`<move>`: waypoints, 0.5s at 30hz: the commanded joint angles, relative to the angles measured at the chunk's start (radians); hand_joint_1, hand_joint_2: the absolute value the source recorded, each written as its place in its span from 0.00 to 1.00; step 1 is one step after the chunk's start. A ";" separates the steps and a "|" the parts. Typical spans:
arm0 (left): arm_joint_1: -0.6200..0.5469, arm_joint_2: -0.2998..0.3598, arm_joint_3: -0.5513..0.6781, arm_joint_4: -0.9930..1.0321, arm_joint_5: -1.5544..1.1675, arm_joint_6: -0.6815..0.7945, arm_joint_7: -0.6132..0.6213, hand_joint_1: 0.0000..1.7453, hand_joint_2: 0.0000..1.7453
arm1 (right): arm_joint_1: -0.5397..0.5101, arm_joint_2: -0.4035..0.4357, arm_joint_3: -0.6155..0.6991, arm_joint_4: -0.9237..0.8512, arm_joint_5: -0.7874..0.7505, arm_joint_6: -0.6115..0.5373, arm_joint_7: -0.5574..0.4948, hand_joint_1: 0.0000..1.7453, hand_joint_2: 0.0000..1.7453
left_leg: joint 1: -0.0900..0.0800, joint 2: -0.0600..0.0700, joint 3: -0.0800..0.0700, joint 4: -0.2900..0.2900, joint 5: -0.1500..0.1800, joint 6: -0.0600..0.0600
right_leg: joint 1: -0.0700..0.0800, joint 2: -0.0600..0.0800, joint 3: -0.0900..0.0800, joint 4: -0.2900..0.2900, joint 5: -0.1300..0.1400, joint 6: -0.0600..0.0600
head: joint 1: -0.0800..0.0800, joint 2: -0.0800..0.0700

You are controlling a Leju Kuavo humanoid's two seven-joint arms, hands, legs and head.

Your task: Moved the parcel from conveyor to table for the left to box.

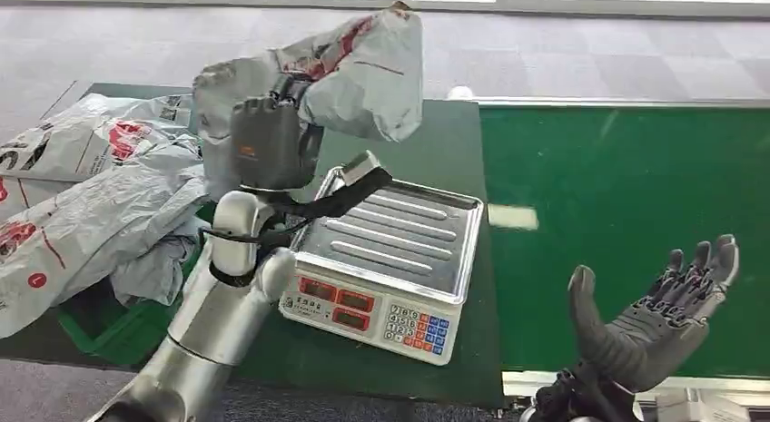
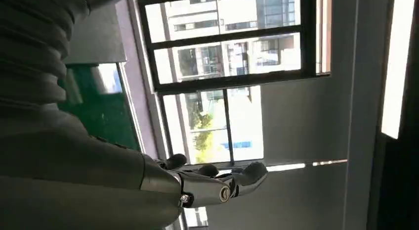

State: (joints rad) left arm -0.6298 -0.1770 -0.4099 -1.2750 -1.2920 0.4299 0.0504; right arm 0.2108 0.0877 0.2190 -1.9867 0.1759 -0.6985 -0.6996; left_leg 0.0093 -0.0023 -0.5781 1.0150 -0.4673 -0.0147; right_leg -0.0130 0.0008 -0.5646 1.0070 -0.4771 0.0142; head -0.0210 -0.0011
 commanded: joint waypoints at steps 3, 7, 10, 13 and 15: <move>-0.103 0.129 0.325 0.048 0.009 -0.081 0.074 1.00 1.00 | -0.007 0.003 -0.047 0.002 0.005 0.000 0.001 0.00 1.00 | 0.000 0.003 0.001 -0.002 0.002 0.000 | 0.000 0.002 -0.001 -0.001 0.002 -0.002 | 0.000 0.000; -0.098 0.121 0.321 0.044 0.007 -0.078 0.073 1.00 1.00 | -0.007 0.004 -0.047 0.003 0.006 0.000 0.001 0.00 1.00 | 0.000 0.002 0.000 -0.001 0.003 -0.001 | 0.001 0.002 -0.002 -0.001 0.003 -0.003 | 0.000 0.000; -0.102 0.134 0.333 0.083 -0.057 -0.162 0.169 1.00 1.00 | -0.001 -0.007 -0.039 0.011 0.009 0.000 0.007 0.00 1.00 | 0.000 0.000 -0.001 -0.001 0.004 -0.001 | 0.001 0.000 -0.002 0.000 0.003 -0.003 | 0.000 0.000; -0.164 0.170 0.396 0.433 -0.063 -0.321 0.252 1.00 1.00 | 0.022 -0.045 -0.016 0.024 0.010 0.000 0.029 0.00 1.00 | 0.000 0.001 0.002 -0.002 0.004 -0.001 | 0.001 0.000 0.001 -0.002 0.003 -0.003 | 0.000 0.000; -0.192 0.188 0.410 0.606 -0.087 -0.313 0.267 1.00 1.00 | 0.028 -0.065 0.002 0.034 0.004 0.000 0.033 0.00 1.00 | 0.000 0.000 0.004 -0.005 0.006 -0.001 | 0.000 -0.001 0.003 -0.004 0.004 -0.003 | 0.000 0.000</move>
State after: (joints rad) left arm -0.6967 -0.0630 -0.1115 -1.2524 -1.3496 0.2037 0.2546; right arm 0.2183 0.0881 0.2041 -1.9932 0.1888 -0.6985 -0.6870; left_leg 0.0097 -0.0020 -0.5788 1.0150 -0.4643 -0.0162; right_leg -0.0123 0.0005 -0.5655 1.0071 -0.4748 0.0119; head -0.0210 -0.0011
